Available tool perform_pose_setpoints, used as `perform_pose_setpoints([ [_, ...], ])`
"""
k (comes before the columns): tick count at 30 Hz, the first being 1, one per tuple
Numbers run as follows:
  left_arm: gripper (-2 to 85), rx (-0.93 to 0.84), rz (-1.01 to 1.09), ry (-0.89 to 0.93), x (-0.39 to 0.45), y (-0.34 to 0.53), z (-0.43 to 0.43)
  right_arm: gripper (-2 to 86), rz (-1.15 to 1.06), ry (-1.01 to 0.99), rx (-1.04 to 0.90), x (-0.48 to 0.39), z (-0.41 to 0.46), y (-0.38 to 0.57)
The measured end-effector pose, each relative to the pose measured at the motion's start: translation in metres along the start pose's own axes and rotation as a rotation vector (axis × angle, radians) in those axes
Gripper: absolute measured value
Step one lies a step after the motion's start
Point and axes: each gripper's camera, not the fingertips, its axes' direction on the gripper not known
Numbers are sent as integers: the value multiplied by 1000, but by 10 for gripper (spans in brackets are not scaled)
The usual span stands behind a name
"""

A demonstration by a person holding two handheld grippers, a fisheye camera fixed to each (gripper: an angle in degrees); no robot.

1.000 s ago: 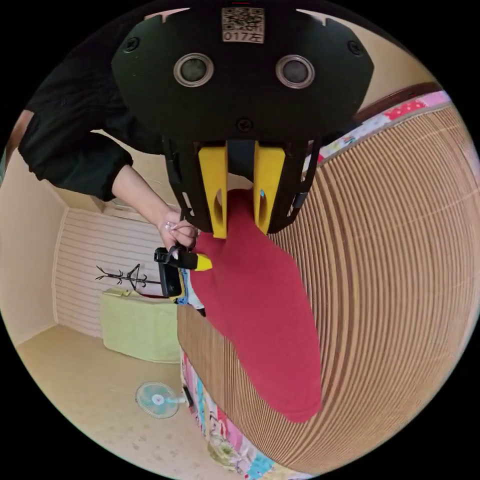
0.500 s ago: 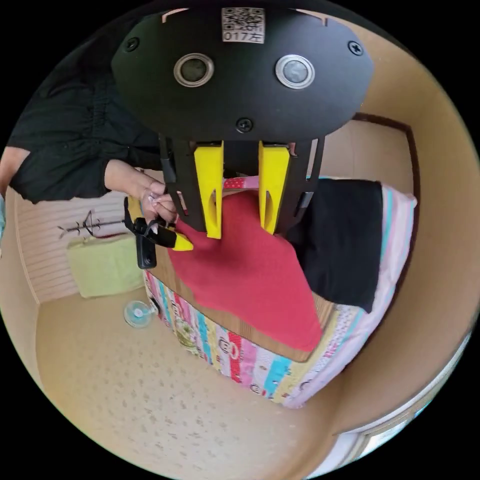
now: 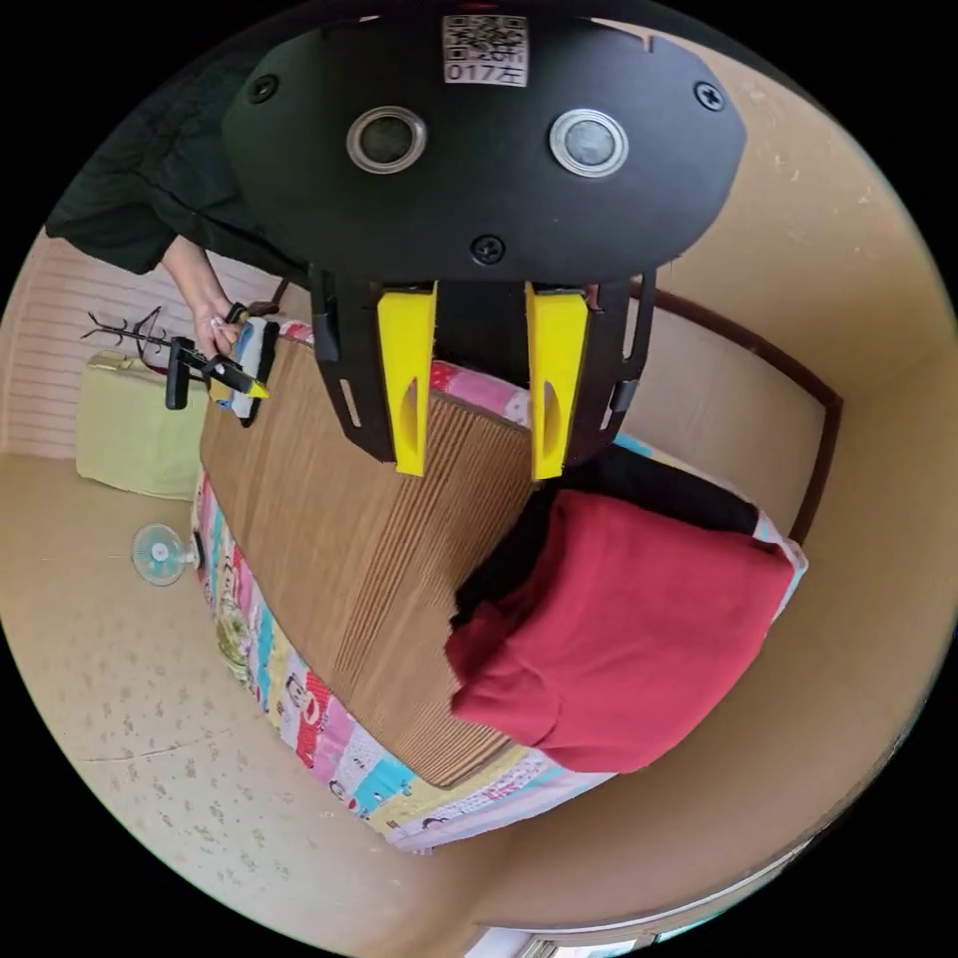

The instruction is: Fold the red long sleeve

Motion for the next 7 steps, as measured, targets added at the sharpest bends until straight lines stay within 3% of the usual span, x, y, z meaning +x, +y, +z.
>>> perform_pose_setpoints([
  [4,103,26,356,49,139,-3,48,19,-27,378,395,-5,-126,66],
  [6,88,49,567,-12,215,7,67,10,-57,740,778,-35,-190,141],
  [7,72,83,712,-31,264,20,78,9,-56,826,887,-41,-201,162],
])
